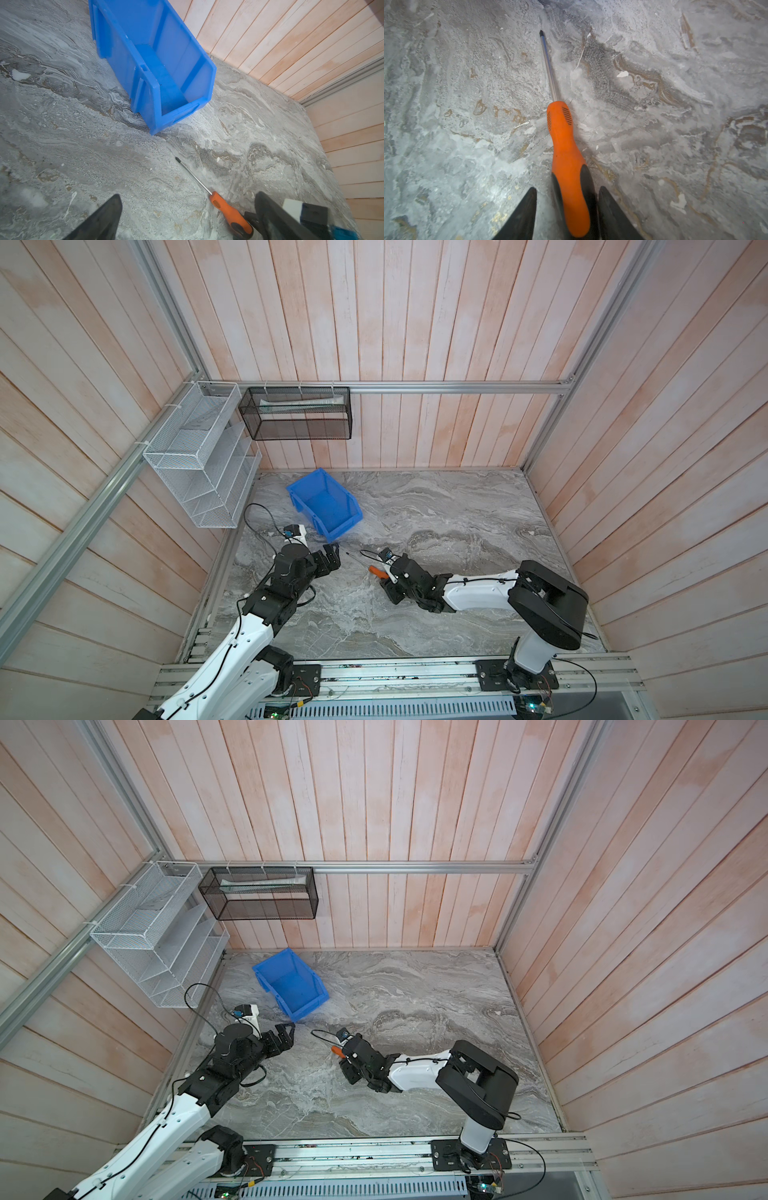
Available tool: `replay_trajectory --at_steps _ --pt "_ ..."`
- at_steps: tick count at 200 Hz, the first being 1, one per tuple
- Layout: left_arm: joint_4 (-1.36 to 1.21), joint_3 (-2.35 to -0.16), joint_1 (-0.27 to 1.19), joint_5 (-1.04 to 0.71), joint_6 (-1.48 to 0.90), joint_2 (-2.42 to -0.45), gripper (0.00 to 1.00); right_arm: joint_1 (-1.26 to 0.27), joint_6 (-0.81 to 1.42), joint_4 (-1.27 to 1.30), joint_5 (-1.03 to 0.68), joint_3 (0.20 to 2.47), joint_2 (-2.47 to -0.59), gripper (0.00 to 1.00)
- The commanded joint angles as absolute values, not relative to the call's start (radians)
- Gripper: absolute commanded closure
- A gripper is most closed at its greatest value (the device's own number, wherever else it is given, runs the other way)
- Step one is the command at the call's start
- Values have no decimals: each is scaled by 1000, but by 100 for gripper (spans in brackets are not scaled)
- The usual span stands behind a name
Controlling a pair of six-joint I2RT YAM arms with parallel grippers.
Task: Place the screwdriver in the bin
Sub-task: 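Lower the right gripper and close it on the orange screwdriver handle, then lift the screwdriver with the right gripper and carry it over the blue bin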
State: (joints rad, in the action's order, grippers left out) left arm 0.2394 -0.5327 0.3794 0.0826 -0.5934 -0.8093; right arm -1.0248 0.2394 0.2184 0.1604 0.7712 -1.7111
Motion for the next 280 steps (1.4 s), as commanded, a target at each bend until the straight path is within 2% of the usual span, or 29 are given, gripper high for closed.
replay_trajectory --at_steps 1,24,60,77,95,130,226,251,280 --pt "229 -534 370 42 -613 -795 0 -1024 230 215 179 775 -1754 53" --pt "220 -531 367 38 -621 -789 0 -1023 229 223 181 771 -1763 58" --pt "237 -545 353 52 -621 -788 0 -1023 216 228 173 776 -1769 58" --pt "246 -555 346 52 -618 -792 0 -1023 212 226 178 782 -1768 70" --pt "255 -563 344 54 -618 -788 0 -1023 210 220 178 792 -1757 72" --pt "271 -585 339 54 -615 -778 0 -1023 182 189 185 812 -1705 80" --pt "223 -696 282 58 -610 -800 0 -1018 164 101 210 927 -1519 83" --pt "169 -703 271 44 -642 -820 0 -995 208 99 185 1068 -1591 82" --pt "122 -706 244 2 -691 -840 0 -968 280 42 164 1311 -1757 82"
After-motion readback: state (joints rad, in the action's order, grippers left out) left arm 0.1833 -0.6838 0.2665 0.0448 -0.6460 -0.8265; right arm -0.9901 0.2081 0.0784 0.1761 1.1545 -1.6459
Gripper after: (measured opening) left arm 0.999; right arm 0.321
